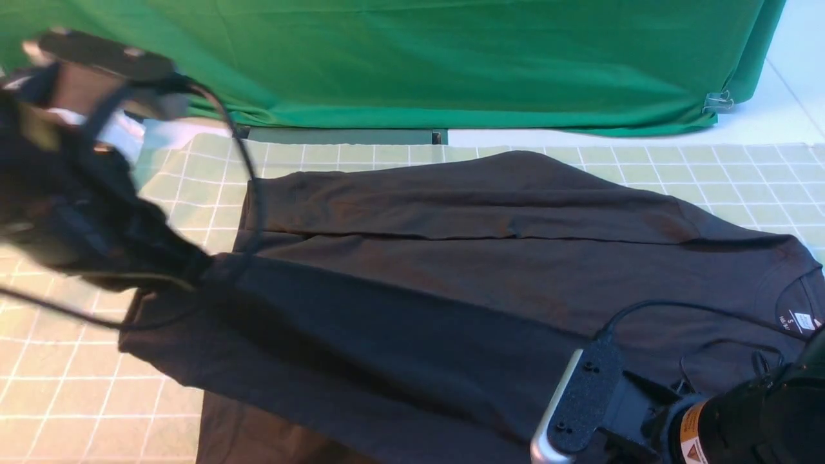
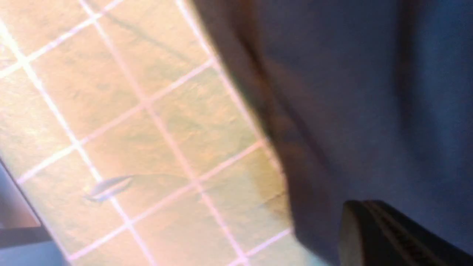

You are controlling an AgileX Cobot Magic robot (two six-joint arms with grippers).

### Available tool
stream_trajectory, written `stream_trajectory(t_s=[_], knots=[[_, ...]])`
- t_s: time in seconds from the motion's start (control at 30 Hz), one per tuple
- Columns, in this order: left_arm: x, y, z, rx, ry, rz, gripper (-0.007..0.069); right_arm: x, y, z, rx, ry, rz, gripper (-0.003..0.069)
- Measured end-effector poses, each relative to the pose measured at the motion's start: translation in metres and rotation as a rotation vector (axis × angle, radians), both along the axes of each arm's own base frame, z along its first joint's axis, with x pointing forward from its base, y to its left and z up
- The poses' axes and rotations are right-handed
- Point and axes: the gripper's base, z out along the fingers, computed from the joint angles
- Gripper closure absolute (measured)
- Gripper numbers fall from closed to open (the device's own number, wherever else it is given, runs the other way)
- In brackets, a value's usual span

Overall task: Fold a long-sleeved shirt over a green coffee tablecloth.
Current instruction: 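Fold the left side of the black T-shirt inward over its body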

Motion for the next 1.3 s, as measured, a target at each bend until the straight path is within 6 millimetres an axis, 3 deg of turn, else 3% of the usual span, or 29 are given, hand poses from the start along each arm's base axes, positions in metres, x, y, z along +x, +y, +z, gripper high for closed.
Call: stream_trajectory(t_s=[0.33, 0.63, 0.9, 1.13, 1.3], knots=[[0.080, -0.021, -0.063, 0.113, 0.058, -0.011, 0.0653, 0.002, -0.002, 0.003, -0.040, -0.017, 0.019, 0.0636], [0.110, -0.024, -0.107, 0.191, 0.085, -0.036, 0.0653, 0.002, -0.002, 0.003, -0.039, -0.015, 0.012, 0.0629], [0.116, 0.002, -0.107, 0.175, 0.100, 0.082, 0.0652, 0.003, -0.001, 0.003, -0.035, -0.020, 0.009, 0.0624], [0.112, 0.003, -0.089, 0.137, 0.039, 0.091, 0.0652, 0.005, 0.000, 0.004, -0.009, -0.034, -0.020, 0.0622], [0.114, 0.002, -0.087, 0.131, 0.022, 0.090, 0.0652, 0.010, -0.005, 0.004, -0.024, -0.045, -0.109, 0.0612]])
